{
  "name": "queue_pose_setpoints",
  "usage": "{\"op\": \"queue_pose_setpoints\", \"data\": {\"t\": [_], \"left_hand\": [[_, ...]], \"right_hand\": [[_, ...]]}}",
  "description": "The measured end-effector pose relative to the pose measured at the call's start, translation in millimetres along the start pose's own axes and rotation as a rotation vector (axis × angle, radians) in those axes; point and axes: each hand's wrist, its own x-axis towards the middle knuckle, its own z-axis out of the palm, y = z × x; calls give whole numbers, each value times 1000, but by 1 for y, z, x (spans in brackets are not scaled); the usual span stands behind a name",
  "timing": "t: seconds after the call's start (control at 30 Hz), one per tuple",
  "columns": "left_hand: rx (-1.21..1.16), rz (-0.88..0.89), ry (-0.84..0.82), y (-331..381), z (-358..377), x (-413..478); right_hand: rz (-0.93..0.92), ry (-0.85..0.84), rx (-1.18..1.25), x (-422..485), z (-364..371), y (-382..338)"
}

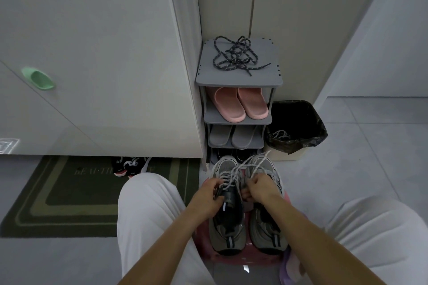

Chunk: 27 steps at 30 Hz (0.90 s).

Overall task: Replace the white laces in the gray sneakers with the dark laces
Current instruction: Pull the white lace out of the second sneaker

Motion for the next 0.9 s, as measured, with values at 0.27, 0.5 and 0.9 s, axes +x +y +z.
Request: {"op": "queue_pose_setpoints", "data": {"t": [0.27,0.5,0.9], "left_hand": [[-158,-44,9,-4,3,1],[-167,-128,174,4,5,9],[273,-20,-82,20,-27,29]], "right_hand": [[-210,-123,-305,-26,-8,4],[-291,-54,-430,-35,2,10],[-359,-39,-447,-35,2,12]]}}
